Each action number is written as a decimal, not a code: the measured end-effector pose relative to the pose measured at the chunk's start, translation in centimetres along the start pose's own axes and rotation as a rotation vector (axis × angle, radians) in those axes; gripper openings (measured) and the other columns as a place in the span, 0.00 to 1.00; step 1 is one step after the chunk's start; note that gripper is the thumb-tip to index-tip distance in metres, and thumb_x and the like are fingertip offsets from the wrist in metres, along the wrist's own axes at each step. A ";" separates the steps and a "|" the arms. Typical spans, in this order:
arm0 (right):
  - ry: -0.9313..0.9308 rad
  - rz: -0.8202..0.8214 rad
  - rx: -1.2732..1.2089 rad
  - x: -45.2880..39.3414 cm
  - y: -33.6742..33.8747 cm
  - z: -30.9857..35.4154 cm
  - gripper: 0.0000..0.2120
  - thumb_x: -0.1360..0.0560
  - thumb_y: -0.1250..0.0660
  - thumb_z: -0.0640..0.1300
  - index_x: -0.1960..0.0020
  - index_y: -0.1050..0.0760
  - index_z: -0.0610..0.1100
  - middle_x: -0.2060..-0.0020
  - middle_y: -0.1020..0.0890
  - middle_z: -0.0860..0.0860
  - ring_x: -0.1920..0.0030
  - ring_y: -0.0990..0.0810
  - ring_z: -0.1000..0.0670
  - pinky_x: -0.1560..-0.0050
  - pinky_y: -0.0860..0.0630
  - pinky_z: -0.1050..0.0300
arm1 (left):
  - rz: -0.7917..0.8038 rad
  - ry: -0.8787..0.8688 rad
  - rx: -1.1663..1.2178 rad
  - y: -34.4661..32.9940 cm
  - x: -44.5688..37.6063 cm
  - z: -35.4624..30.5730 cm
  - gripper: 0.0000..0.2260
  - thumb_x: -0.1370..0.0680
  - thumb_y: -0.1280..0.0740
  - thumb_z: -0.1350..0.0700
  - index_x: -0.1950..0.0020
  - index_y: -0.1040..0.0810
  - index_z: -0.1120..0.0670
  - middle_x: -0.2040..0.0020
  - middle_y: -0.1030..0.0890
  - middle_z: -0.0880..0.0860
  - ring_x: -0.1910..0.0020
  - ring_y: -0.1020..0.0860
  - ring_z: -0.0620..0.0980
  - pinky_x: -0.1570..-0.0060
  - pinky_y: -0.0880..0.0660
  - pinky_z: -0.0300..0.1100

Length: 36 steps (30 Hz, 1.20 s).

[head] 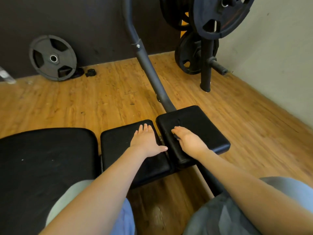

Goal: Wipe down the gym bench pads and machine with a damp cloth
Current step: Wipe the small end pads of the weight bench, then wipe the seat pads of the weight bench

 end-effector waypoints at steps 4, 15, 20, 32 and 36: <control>-0.334 -0.173 -0.021 -0.5 2.5 -3.8 0.20 0.19 0.46 0.38 0.28 0.37 0.40 0.28 0.35 0.45 0.25 0.44 0.47 0.28 0.47 0.55 | 0.039 0.044 0.034 1.2 0.6 4.1 0.46 0.25 0.37 0.37 0.23 0.58 0.61 0.22 0.57 0.57 0.23 0.57 0.55 0.25 0.52 0.50; -0.383 -0.234 -0.068 -1.2 1.5 -4.3 0.21 0.19 0.45 0.41 0.26 0.39 0.40 0.27 0.37 0.43 0.26 0.42 0.45 0.26 0.45 0.51 | 0.124 0.054 -0.136 0.8 1.1 10.7 0.51 0.29 0.32 0.37 0.23 0.60 0.61 0.22 0.59 0.57 0.23 0.59 0.54 0.25 0.54 0.49; -0.018 0.003 -0.004 -1.0 0.0 -0.3 0.22 0.21 0.41 0.39 0.27 0.36 0.45 0.27 0.36 0.50 0.26 0.41 0.51 0.28 0.48 0.60 | 0.168 0.120 -0.082 0.0 0.0 10.5 0.52 0.29 0.31 0.37 0.23 0.62 0.60 0.22 0.60 0.57 0.23 0.59 0.55 0.25 0.54 0.51; 0.156 0.070 0.107 -4.1 -1.2 3.5 0.18 0.21 0.43 0.34 0.32 0.30 0.39 0.27 0.37 0.47 0.25 0.44 0.50 0.30 0.53 0.67 | 0.228 0.244 -0.010 -0.3 -0.9 11.6 0.53 0.30 0.28 0.40 0.23 0.62 0.61 0.22 0.60 0.57 0.23 0.59 0.57 0.25 0.54 0.53; 0.287 0.183 0.110 0.9 0.0 1.7 0.18 0.21 0.42 0.35 0.33 0.29 0.45 0.27 0.39 0.53 0.27 0.46 0.58 0.33 0.54 0.73 | 0.229 0.250 0.032 -0.2 -0.6 12.4 0.53 0.30 0.29 0.39 0.23 0.61 0.61 0.22 0.60 0.58 0.23 0.58 0.57 0.25 0.53 0.53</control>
Point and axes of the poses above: each hand's wrist, its own x-axis away from the middle knuckle, its own y-axis out of the back of the hand, z = x × y, the point moved 2 cm from there along -x, towards the middle knuckle
